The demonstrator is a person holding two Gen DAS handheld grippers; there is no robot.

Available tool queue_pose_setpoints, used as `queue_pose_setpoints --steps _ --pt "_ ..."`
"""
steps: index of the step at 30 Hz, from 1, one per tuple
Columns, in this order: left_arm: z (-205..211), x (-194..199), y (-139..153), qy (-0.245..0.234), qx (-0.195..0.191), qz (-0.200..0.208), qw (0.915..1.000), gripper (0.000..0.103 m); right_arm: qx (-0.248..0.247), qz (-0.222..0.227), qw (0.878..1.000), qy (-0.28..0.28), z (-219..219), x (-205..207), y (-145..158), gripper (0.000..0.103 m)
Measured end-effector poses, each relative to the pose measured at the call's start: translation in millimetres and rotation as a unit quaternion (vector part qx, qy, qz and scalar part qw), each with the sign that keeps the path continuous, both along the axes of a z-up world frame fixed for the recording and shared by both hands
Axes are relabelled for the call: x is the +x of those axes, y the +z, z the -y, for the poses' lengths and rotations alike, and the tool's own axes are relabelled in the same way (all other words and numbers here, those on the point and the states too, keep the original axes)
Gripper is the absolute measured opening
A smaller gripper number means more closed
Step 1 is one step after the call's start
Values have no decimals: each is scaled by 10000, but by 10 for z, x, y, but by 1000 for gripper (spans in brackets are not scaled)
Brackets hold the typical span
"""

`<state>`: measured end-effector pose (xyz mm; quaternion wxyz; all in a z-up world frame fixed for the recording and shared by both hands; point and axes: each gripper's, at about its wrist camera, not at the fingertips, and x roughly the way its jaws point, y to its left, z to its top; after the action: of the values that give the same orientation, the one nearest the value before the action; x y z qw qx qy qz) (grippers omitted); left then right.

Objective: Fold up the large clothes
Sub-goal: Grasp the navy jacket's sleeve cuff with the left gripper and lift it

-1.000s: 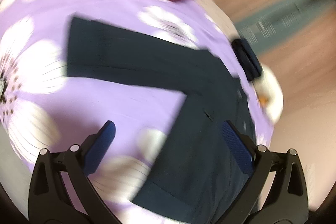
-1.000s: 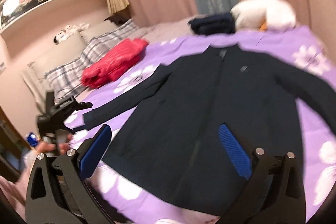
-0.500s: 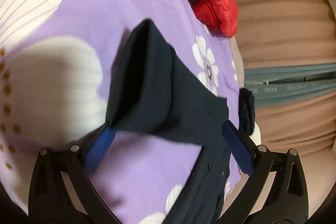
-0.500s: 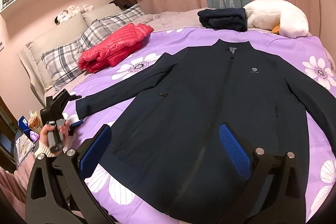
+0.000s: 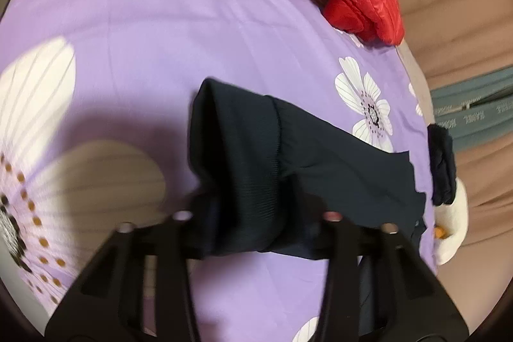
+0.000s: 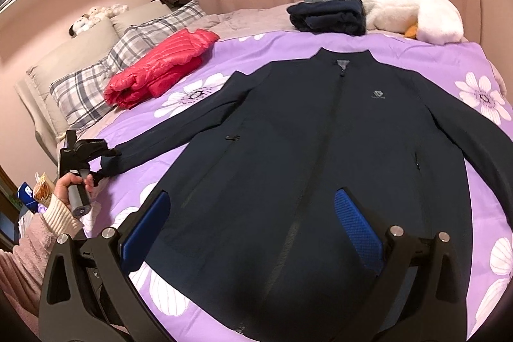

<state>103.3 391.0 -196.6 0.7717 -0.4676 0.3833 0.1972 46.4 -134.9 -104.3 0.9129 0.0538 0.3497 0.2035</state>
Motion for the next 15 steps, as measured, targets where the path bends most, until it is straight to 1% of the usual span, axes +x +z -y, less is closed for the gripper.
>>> queue_pose_setpoints --steps 1,2,3,5,6,8,9,10,11,12,13,14,15 --pt "-6 31 52 -59 87 -16 9999 18 10 -3 10000 -24 18 8 -7 102" --pt "-4 80 120 -115 161 -9 9998 14 36 -10 10000 -76 62 13 -20 102" --pt "5 152 270 -204 309 61 9993 11 56 -16 9999 -103 85 14 -25 102" --pt "53 281 568 -391 610 218 9971 10 120 -19 9998 -170 168 21 -38 102" --pt "136 381 846 -549 890 369 9938 10 147 -17 9997 -209 210 19 -45 102" --pt "307 562 1302 -784 1272 659 9866 9 211 -13 9993 -296 283 9 -60 102" --pt "479 679 1620 -990 1522 881 9794 9 258 -15 9991 -338 324 4 -68 102" --pt "706 809 1935 -1241 1817 1058 9697 9 334 -27 9986 -398 387 -1 -85 102" --pt "993 952 2232 -1551 2143 1190 9570 9 382 -38 9983 -438 422 -5 -93 102" --pt "1247 1066 2430 -1850 2371 1258 9454 9 438 -50 9978 -491 474 -9 -108 102" --pt "1539 1180 2600 -2171 2603 1291 9319 9 474 -60 9975 -528 508 -6 -115 102" --pt "1857 1287 2744 -2505 2829 1299 9167 9 532 -74 9968 -599 577 -14 -135 102" --pt "2299 1412 2868 -2950 3080 1313 8949 9 557 -80 9964 -638 615 -20 -141 102"
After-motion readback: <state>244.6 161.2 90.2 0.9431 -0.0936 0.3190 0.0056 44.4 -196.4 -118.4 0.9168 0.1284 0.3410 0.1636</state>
